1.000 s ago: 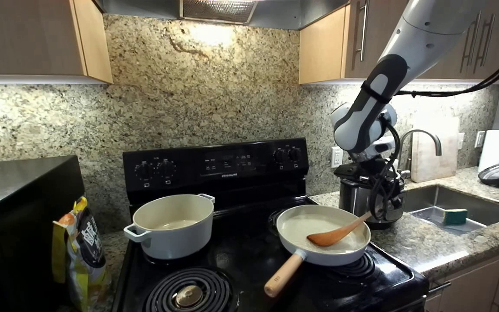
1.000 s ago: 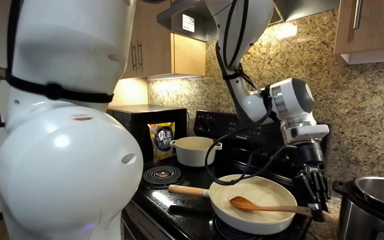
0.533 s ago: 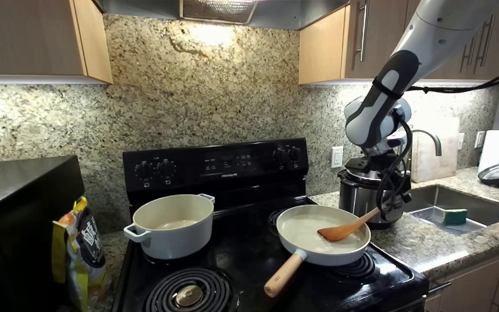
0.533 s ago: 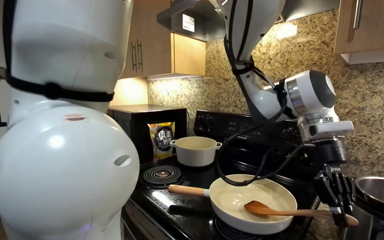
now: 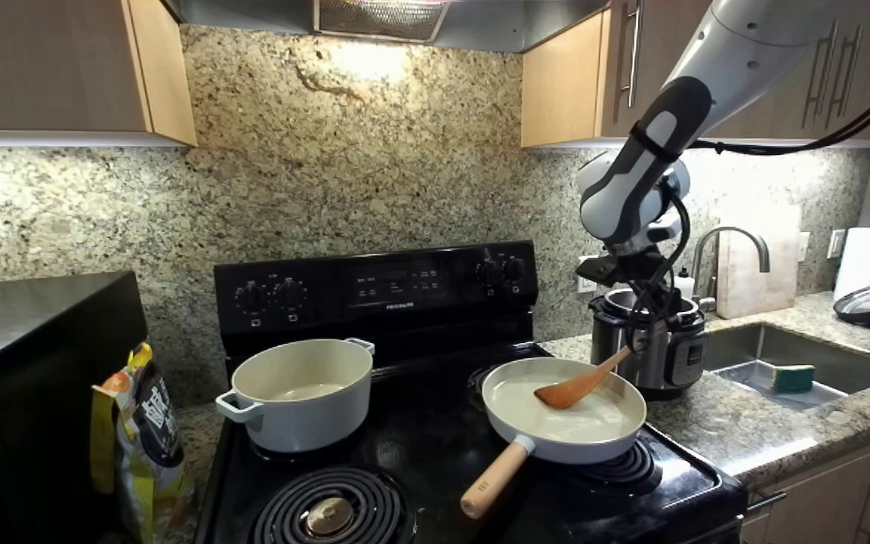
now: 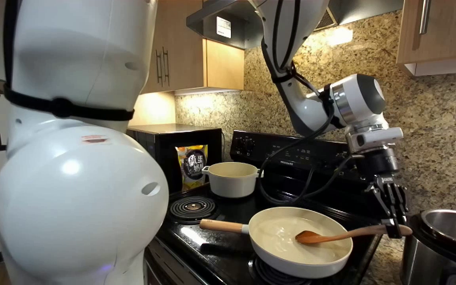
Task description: Pick up the cooking stick and stir in the pan
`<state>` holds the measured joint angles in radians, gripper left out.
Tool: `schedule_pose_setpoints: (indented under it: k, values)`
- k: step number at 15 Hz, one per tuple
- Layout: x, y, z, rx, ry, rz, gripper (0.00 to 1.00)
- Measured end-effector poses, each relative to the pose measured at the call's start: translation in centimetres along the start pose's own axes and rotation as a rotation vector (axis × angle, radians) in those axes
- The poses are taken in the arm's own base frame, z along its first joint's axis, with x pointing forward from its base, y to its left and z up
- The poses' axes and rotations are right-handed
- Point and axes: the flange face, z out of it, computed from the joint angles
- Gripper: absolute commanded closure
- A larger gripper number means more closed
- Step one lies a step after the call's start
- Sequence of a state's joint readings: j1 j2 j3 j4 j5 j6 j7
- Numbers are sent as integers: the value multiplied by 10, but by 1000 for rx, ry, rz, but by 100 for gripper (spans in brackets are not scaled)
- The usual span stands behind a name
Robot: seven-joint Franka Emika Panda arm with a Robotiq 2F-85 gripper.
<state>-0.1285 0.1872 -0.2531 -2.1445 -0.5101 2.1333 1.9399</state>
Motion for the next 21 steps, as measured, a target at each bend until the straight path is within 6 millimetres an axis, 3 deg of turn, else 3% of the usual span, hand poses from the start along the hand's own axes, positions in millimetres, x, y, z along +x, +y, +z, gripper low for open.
schedule_pose_setpoints:
  k: [4,7,11,16,21]
  values:
    - [-33,-8,-34,68,0,-23,90]
    - [-48,-7,-37,81,-1,-44,90]
    - [-57,-3,-20,56,3,-66,90]
    - [-64,16,11,1,30,-119,90]
    - [-41,21,31,-26,90,-141,90]
